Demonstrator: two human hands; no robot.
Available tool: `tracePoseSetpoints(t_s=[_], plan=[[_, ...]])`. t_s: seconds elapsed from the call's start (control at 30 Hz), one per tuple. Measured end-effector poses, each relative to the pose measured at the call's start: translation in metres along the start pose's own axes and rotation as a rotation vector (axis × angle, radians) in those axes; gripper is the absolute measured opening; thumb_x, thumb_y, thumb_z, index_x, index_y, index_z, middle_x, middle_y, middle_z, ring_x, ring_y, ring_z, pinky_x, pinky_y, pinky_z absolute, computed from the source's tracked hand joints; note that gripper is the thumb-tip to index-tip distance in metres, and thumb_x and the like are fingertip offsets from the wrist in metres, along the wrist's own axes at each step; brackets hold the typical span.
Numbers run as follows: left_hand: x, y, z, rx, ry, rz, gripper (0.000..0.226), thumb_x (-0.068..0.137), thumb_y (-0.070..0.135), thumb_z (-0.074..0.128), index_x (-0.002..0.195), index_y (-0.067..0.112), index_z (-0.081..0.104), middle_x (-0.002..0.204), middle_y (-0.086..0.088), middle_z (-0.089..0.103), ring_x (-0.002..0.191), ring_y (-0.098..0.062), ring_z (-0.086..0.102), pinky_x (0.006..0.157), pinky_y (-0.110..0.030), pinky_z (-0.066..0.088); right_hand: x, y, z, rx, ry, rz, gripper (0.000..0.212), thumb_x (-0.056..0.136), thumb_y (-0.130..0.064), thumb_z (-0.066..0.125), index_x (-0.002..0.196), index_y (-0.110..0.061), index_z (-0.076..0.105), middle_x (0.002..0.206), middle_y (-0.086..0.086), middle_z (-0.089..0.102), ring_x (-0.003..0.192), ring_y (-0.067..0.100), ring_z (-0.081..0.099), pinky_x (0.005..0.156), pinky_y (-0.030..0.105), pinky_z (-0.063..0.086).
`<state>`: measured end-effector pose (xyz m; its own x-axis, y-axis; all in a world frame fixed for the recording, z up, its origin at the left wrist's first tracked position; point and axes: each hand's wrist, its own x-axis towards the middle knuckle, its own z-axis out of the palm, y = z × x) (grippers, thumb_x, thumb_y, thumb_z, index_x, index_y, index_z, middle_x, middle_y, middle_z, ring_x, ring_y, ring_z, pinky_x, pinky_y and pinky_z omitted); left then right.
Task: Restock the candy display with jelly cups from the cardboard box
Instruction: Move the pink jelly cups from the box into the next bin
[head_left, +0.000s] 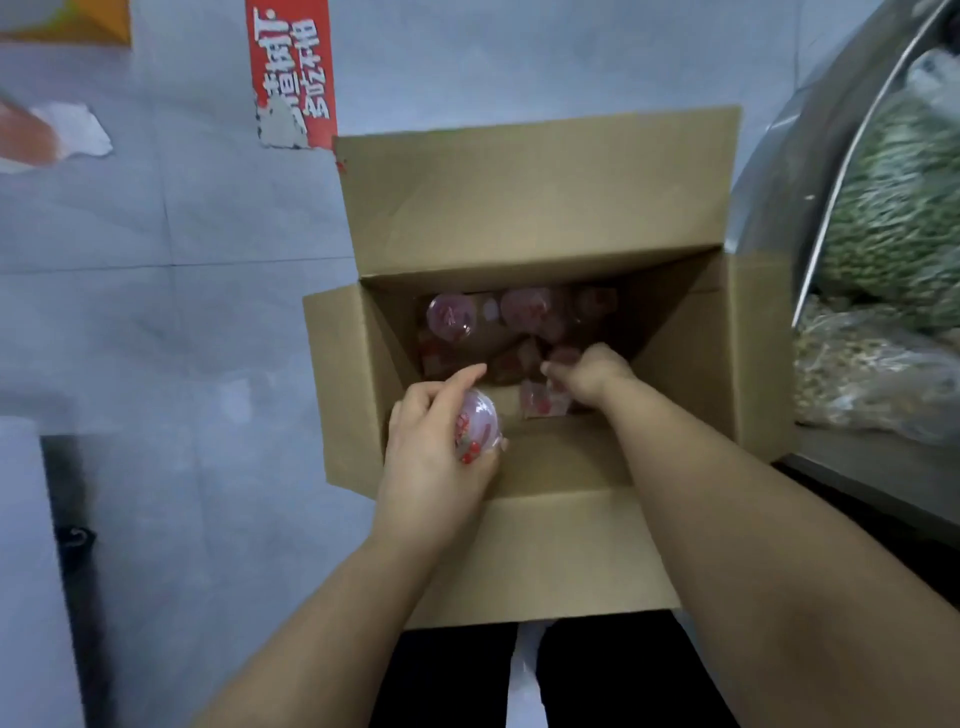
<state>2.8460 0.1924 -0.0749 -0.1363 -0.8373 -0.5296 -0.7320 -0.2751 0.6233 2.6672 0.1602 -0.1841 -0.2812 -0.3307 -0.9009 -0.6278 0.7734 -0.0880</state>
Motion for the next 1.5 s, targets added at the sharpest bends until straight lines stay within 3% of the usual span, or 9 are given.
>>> tracePoseSetpoints(t_s=[0.2,0.27,0.37,0.47,0.63,0.9,1.1,1.3,1.5], plan=[[0.006,-0.007,0.014,-0.038,0.062,-0.02,0.048,0.073,0.021,0.076,0.112,0.022,0.048,0.086,0.024,0.045,0.096,-0.013,0.047,0.07,-0.011,0.031,0.022,0.012,0.027,0.174,0.008,0.034,0.038,0.086,-0.023,0.063,0.117,-0.003,0.057,0.121,0.014,0.06,0.11,0.028,0.058,0.079,0.025,0.044],[0.0,0.008,0.003,-0.076,0.051,-0.033,0.04,0.072,0.019,0.076,0.102,0.026,0.051,0.084,0.024,0.051,0.096,-0.016,0.049,0.071,-0.013,0.035,-0.009,0.016,0.016,0.465,0.034,0.005,0.046,0.078,-0.008,0.066,0.121,-0.003,0.051,0.111,0.01,0.061,0.091,0.024,0.062,0.063,0.018,0.047],[-0.022,0.051,-0.028,-0.202,0.027,-0.038,0.037,0.07,0.015,0.077,0.095,0.031,0.055,0.088,0.015,0.061,0.097,-0.021,0.057,0.085,-0.036,0.048,-0.096,0.013,-0.018,0.806,0.005,-0.149,0.061,0.07,0.008,0.061,0.125,-0.014,0.046,0.105,0.004,0.061,0.067,0.008,0.052,0.042,0.01,0.039],[-0.06,0.113,-0.076,-0.31,0.003,0.007,0.043,0.066,0.013,0.076,0.092,0.041,0.055,0.097,0.01,0.063,0.098,-0.016,0.059,0.088,-0.042,0.049,-0.21,0.009,-0.062,0.994,-0.009,-0.325,0.064,0.061,0.003,0.059,0.116,-0.028,0.049,0.106,0.002,0.063,0.076,0.004,0.056,0.057,0.009,0.042],[-0.139,0.232,-0.172,-0.361,-0.105,0.197,0.055,0.062,0.008,0.08,0.098,0.039,0.052,0.11,-0.004,0.059,0.103,-0.013,0.059,0.093,-0.037,0.049,-0.41,0.005,-0.153,1.143,0.065,-0.557,0.064,0.064,0.009,0.068,0.114,-0.026,0.049,0.091,-0.007,0.062,0.078,-0.005,0.06,0.069,0.011,0.047],[-0.252,0.4,-0.249,-0.372,-0.221,0.628,0.062,0.064,0.017,0.076,0.108,0.044,0.041,0.094,0.028,0.059,0.088,0.006,0.06,0.076,-0.006,0.043,-0.652,0.058,-0.253,1.083,0.501,-0.794,0.041,0.067,-0.003,0.071,0.097,-0.023,0.052,0.089,-0.015,0.065,0.083,-0.002,0.062,0.072,0.011,0.047],[-0.329,0.513,-0.231,-0.283,-0.468,0.983,0.058,0.06,0.036,0.083,0.103,0.044,0.045,0.103,0.026,0.064,0.096,0.004,0.062,0.076,-0.009,0.048,-0.742,0.155,-0.277,0.96,0.935,-0.699,0.043,0.07,-0.015,0.073,0.104,-0.038,0.06,0.101,-0.012,0.063,0.097,0.01,0.061,0.082,0.017,0.044],[-0.387,0.586,-0.165,-0.167,-0.643,1.251,0.058,0.063,0.038,0.08,0.113,0.039,0.051,0.112,0.021,0.056,0.109,-0.002,0.055,0.09,-0.021,0.046,-0.786,0.258,-0.27,1.115,1.25,-0.491,0.049,0.068,-0.023,0.075,0.108,-0.041,0.053,0.103,-0.017,0.064,0.092,0.001,0.061,0.078,0.015,0.048],[-0.402,0.622,-0.117,0.119,-0.544,1.478,0.056,0.068,0.02,0.08,0.119,0.014,0.056,0.11,0.009,0.051,0.106,-0.001,0.047,0.091,-0.002,0.031,-0.777,0.308,-0.284,0.894,1.306,-0.187,0.049,0.069,-0.021,0.076,0.107,-0.034,0.048,0.105,-0.018,0.052,0.095,-0.006,0.051,0.083,0.011,0.041]])
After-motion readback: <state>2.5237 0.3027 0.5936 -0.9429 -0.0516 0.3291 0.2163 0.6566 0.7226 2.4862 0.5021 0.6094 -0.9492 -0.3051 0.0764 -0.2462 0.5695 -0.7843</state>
